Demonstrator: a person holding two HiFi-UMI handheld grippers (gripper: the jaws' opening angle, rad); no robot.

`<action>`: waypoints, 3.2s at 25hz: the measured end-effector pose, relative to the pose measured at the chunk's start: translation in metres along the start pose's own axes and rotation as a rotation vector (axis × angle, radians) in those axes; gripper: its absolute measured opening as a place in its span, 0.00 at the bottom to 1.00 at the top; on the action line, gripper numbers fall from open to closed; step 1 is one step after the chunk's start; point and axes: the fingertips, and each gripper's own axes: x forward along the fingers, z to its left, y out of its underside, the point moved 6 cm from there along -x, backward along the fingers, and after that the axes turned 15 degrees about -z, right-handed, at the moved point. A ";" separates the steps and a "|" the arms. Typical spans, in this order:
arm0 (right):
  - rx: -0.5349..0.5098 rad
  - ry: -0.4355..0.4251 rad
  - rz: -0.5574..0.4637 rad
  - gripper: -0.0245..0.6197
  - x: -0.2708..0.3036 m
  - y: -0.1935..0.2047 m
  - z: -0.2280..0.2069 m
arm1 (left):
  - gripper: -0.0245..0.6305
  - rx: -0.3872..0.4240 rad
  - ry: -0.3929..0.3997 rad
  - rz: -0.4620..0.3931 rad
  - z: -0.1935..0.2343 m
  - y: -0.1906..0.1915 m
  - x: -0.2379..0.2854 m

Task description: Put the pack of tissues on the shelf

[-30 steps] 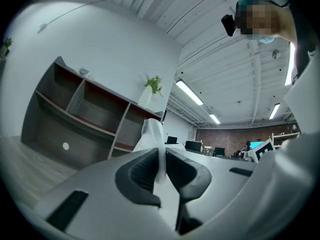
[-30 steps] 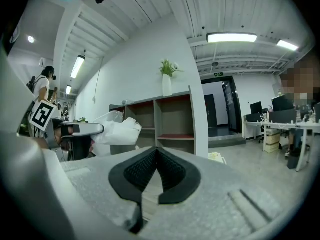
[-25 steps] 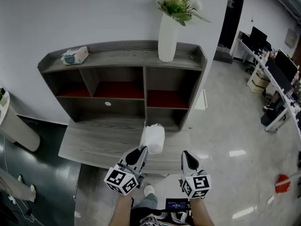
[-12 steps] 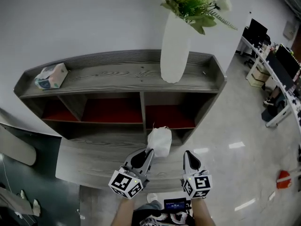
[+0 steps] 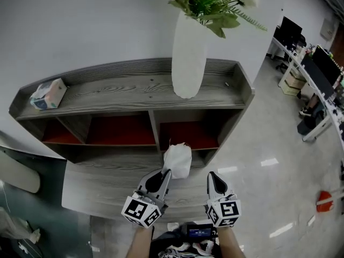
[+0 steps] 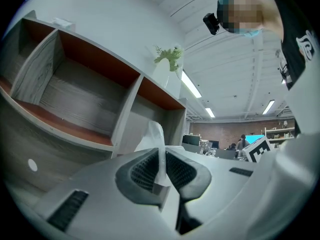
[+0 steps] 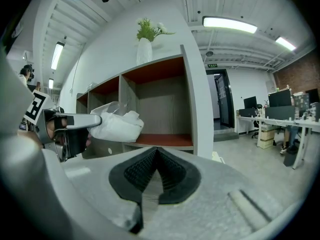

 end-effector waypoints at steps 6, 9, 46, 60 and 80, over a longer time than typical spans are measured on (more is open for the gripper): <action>0.011 -0.020 -0.003 0.05 0.004 -0.003 -0.008 | 0.08 0.018 -0.024 -0.002 -0.002 0.001 0.004; 0.011 -0.023 -0.001 0.05 0.004 -0.005 -0.014 | 0.08 0.020 -0.033 0.000 -0.004 0.002 0.009; 0.072 -0.004 0.021 0.05 0.037 0.004 -0.078 | 0.08 0.072 -0.087 0.042 0.013 0.034 0.073; 0.091 0.013 0.032 0.05 0.042 0.008 -0.100 | 0.08 0.127 -0.142 0.058 0.019 0.049 0.098; 0.096 -0.004 0.049 0.05 0.068 0.012 -0.115 | 0.09 0.230 -0.215 0.078 0.033 0.057 0.128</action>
